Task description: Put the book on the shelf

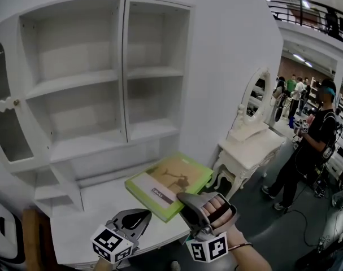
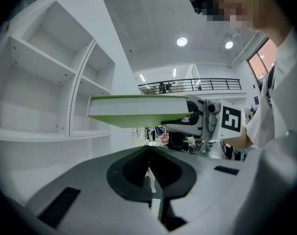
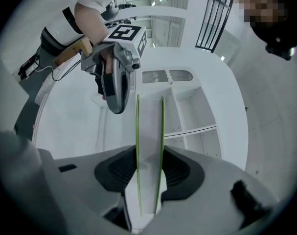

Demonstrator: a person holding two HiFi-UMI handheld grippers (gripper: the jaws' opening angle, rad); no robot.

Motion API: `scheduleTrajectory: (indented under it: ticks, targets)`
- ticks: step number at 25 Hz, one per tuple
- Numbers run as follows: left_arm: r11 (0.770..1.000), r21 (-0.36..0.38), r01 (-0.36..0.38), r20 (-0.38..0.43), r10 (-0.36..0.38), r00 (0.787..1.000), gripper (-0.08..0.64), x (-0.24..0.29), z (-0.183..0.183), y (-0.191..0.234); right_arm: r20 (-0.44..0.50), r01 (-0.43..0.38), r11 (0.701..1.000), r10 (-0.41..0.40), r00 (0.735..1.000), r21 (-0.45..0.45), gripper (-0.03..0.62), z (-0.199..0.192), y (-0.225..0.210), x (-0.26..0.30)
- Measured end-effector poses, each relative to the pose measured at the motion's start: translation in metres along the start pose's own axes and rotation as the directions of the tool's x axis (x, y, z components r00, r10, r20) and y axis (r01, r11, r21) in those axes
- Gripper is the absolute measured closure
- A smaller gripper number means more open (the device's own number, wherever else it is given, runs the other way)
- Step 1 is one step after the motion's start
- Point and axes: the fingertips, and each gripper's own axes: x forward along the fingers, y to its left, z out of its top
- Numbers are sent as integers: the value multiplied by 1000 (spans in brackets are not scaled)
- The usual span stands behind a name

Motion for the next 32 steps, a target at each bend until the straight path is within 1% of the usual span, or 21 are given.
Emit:
scheduleTrajectory:
  ticks: [8, 15, 22, 26, 29, 32]
  targets:
    - [999, -6, -46, 23, 46, 999, 552, 63, 26, 22, 67, -18, 1000, 19, 998, -5, 441, -60, -22, 35]
    - [995, -9, -96, 24, 96, 995, 552, 111, 37, 43, 142, 0, 1000, 3, 990, -19, 440, -101, -44, 61]
    - [991, -29, -134, 25, 135, 991, 552, 135, 52, 70, 213, -1, 999, 13, 977, -54, 440, -115, -63, 88]
    - [991, -17, -131, 14, 131, 991, 552, 140, 65, 86, 245, -1, 998, 17, 969, -62, 440, -115, -86, 103]
    - [992, -7, -126, 9, 126, 992, 552, 139, 68, 93, 246, 20, 998, -3, 969, -67, 440, -113, -100, 106]
    - [995, -11, -101, 6, 101, 995, 552, 140, 78, 98, 242, 44, 996, -24, 970, -76, 440, -111, -119, 112]
